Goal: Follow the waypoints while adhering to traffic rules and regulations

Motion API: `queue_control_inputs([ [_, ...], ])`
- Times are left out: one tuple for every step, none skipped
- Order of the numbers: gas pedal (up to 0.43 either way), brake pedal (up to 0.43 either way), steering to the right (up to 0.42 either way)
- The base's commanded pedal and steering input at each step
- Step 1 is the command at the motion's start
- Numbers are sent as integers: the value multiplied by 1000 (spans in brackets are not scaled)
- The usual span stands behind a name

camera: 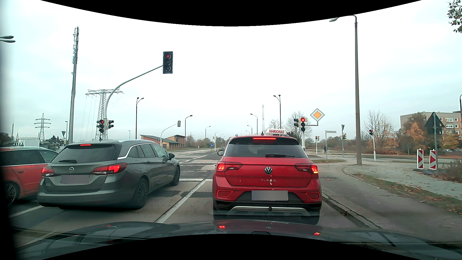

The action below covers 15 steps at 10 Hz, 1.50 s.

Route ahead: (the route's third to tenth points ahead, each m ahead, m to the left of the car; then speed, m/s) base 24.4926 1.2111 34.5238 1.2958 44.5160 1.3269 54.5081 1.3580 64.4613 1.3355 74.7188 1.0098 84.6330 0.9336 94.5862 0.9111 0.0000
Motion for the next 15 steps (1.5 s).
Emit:
queue_control_inputs([
  [0,354,-5],
  [0,354,-5],
  [0,354,-5],
  [0,354,-5],
  [0,354,-5],
  [0,354,-6],
  [0,354,-6],
  [0,354,-6],
  [0,354,-5],
  [0,354,-5],
  [0,354,-5],
  [0,354,-5],
  [0,354,-5],
  [0,354,-5],
  [0,354,-5],
])
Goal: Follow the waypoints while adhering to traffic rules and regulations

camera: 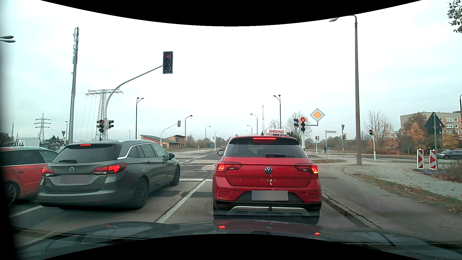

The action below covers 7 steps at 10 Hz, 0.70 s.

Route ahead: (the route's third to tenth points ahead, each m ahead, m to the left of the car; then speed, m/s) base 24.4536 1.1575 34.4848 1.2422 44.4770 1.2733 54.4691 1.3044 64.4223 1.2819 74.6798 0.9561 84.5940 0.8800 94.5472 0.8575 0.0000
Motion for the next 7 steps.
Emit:
queue_control_inputs([
  [0,354,-5],
  [0,354,-6],
  [0,354,-6],
  [0,354,-6],
  [0,354,-5],
  [0,354,-6],
  [0,354,-5],
])
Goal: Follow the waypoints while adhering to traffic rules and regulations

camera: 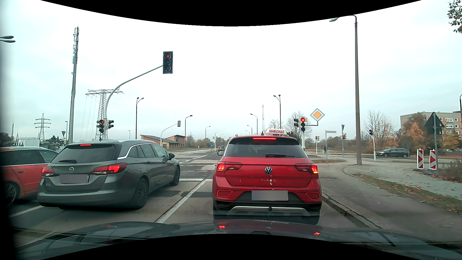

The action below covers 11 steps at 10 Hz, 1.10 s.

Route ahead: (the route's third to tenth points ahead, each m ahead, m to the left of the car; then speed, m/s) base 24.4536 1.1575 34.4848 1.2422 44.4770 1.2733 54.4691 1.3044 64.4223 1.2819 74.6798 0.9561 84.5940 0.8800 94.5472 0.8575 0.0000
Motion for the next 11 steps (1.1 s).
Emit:
queue_control_inputs([
  [0,354,-6],
  [0,354,-5],
  [0,354,-6],
  [0,354,-6],
  [0,354,-6],
  [0,354,-5],
  [0,354,-5],
  [0,354,-5],
  [0,354,-6],
  [0,354,-5],
  [0,354,-6],
])
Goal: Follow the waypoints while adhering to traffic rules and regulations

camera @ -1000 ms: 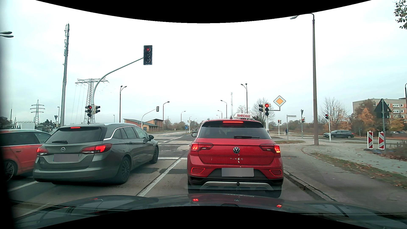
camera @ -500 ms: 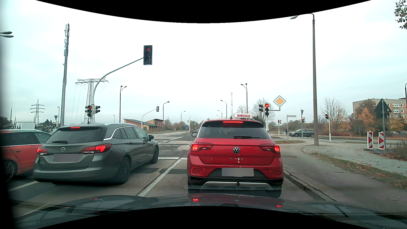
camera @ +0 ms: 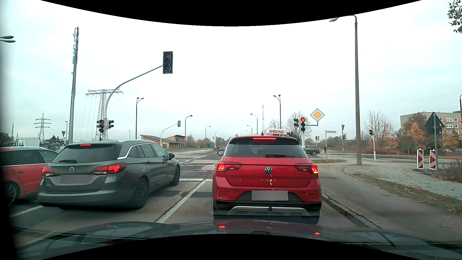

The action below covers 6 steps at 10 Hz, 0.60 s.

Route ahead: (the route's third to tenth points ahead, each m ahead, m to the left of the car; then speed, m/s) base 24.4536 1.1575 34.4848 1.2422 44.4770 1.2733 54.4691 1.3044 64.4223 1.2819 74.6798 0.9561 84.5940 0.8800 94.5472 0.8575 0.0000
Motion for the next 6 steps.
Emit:
queue_control_inputs([
  [0,354,-6],
  [0,354,-5],
  [0,354,-5],
  [0,354,-6],
  [0,354,-5],
  [0,354,-5],
])
